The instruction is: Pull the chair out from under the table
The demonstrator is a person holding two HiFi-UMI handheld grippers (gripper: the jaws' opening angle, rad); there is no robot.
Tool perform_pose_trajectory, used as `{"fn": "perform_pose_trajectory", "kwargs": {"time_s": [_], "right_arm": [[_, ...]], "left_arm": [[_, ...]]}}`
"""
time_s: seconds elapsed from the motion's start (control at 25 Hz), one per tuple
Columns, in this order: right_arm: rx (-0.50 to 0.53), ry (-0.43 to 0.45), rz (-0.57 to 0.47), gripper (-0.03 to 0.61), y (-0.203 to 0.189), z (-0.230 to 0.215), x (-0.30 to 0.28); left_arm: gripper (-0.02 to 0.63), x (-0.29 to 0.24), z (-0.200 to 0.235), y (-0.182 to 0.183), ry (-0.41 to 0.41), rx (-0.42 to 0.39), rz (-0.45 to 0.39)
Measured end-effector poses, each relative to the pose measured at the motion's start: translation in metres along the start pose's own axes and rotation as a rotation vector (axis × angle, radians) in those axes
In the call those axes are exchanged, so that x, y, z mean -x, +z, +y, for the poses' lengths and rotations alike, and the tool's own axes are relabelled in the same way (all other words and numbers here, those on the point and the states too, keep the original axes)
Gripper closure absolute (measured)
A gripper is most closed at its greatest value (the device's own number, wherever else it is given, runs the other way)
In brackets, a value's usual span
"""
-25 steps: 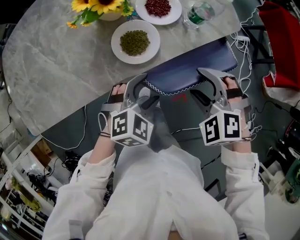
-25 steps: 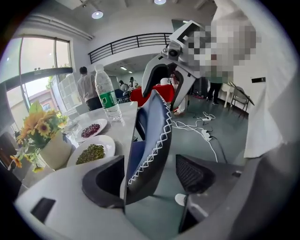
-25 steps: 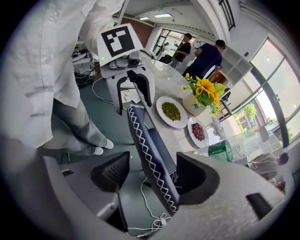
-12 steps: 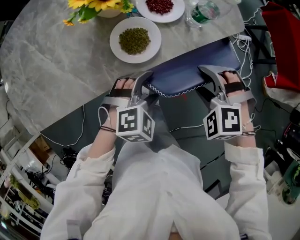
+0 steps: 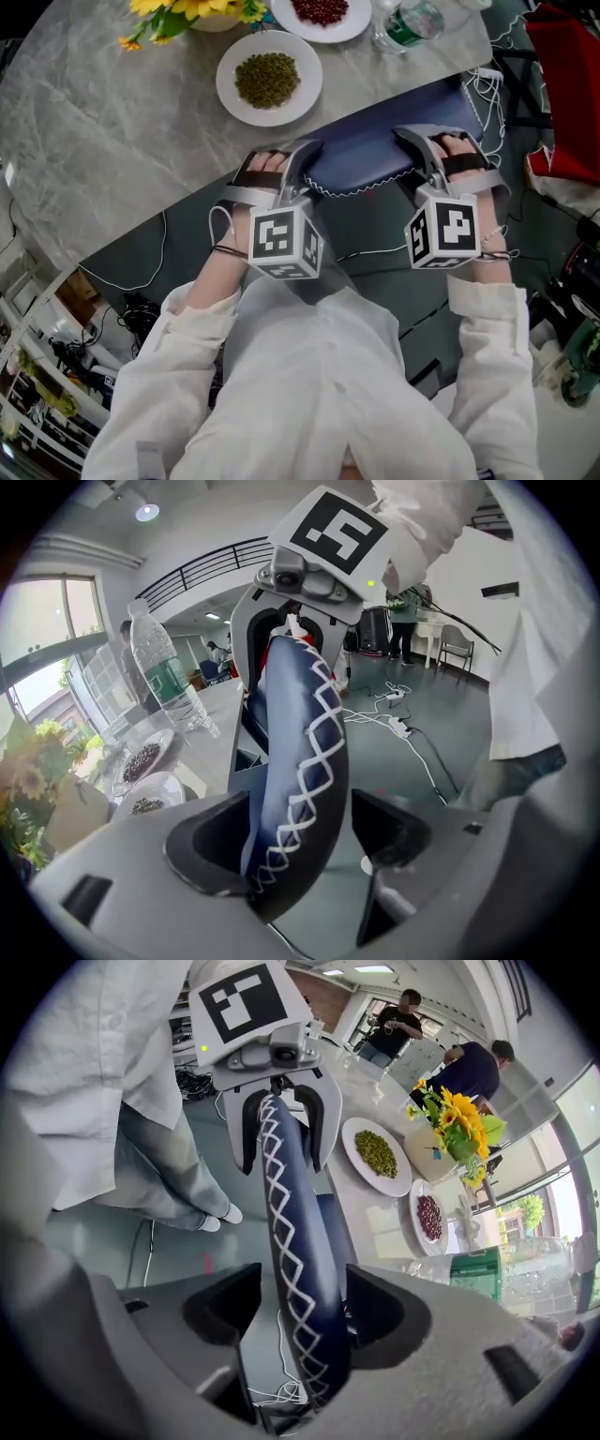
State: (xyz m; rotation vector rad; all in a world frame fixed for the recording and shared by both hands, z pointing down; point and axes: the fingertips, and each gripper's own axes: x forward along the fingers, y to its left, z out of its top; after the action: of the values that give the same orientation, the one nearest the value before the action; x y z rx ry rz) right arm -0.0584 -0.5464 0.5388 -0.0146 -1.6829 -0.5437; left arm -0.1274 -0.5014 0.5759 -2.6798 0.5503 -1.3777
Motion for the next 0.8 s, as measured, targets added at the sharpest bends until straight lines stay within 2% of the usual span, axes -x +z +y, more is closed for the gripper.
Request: {"fn": "perform_pose_trajectory", "kwargs": {"time_s": [0.2,0.24,0.28,0.32,0.36,0.4,0.56,0.8], "right_arm": [[0.011,0.013,0.002,0.308,0.002,0.003,-0.008],[0.012,0.013,0.005,0.308,0.002,0.003,-0.009],[0.015,0.01,0.009,0.31,0.001,0.002,-0.009],[0.021,0.001,0.014,0.33,0.001,0.001,-0.01],[0.029,-0.012,0.018,0.391,0.0,-0.001,-0.011],[0.035,-0.024,0.019,0.405,0.0,-0.002,-0.011],[0.046,-0.043,0.014,0.422,0.0,-0.003,-0.013],[0.043,-0.012,0.025,0.437,-0.001,0.0,-0.013]], "left_arm": [[0.284,-0.004,0.006,0.0,0.034,0.001,0.005],[0.297,-0.005,0.007,0.0,0.04,-0.001,0.008],[0.34,-0.005,0.008,0.0,0.044,-0.007,0.013],[0.365,-0.005,0.009,-0.001,0.044,-0.013,0.017],[0.371,-0.005,0.008,-0.001,0.039,-0.018,0.019],[0.376,-0.005,0.008,-0.001,0.031,-0.022,0.022],[0.393,-0.007,0.004,-0.001,-0.002,-0.037,0.038],[0.402,-0.006,0.003,-0.002,-0.019,-0.036,0.044]]}}
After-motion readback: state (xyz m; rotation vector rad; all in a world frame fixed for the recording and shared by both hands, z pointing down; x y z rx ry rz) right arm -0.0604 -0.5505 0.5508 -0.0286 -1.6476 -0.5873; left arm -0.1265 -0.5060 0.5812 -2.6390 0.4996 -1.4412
